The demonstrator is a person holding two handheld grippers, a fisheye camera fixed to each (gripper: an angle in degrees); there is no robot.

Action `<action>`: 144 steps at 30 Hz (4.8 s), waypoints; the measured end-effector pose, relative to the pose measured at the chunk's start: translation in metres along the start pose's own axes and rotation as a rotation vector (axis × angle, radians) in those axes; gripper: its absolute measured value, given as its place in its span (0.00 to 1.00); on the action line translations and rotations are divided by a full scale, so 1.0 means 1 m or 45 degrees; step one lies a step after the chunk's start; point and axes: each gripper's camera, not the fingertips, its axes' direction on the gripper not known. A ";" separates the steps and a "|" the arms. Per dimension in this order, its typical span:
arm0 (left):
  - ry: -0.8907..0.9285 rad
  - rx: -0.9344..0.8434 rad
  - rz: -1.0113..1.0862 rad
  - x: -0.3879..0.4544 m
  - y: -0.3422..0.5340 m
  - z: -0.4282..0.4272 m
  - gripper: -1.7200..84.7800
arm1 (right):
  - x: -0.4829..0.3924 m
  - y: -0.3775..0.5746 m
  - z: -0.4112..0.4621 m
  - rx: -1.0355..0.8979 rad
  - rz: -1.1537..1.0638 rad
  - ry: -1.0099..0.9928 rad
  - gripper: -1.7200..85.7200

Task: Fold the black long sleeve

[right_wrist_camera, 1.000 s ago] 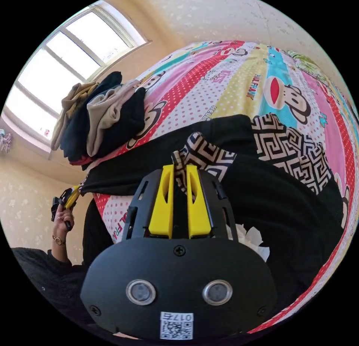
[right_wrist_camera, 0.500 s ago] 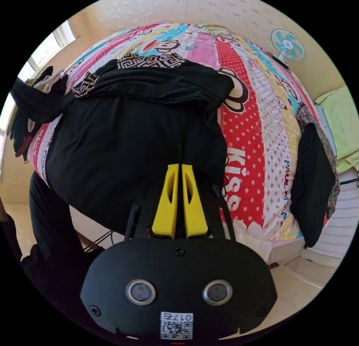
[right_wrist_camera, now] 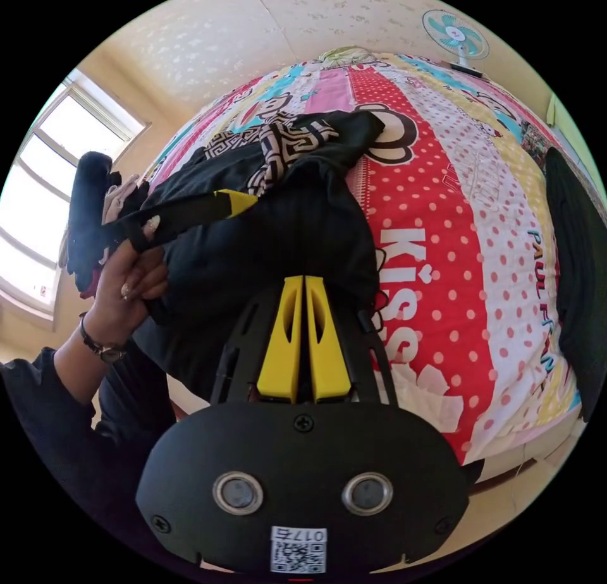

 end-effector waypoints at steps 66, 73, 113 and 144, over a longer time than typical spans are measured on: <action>1.087 0.100 -0.339 -0.223 0.281 -0.660 0.06 | -0.053 0.074 -0.486 -0.050 -0.259 -0.971 0.04; 1.173 0.177 -0.564 -0.272 0.194 -0.658 0.06 | -0.002 -0.022 -0.445 0.133 0.042 -1.023 0.05; -0.234 -0.123 -0.639 -0.293 -0.119 -0.268 0.03 | -0.076 -0.240 -0.090 -0.087 0.295 -0.123 0.06; 0.194 0.109 -0.967 -0.275 0.145 -0.290 0.08 | -0.210 -0.086 -0.046 -0.072 -0.202 -0.273 0.03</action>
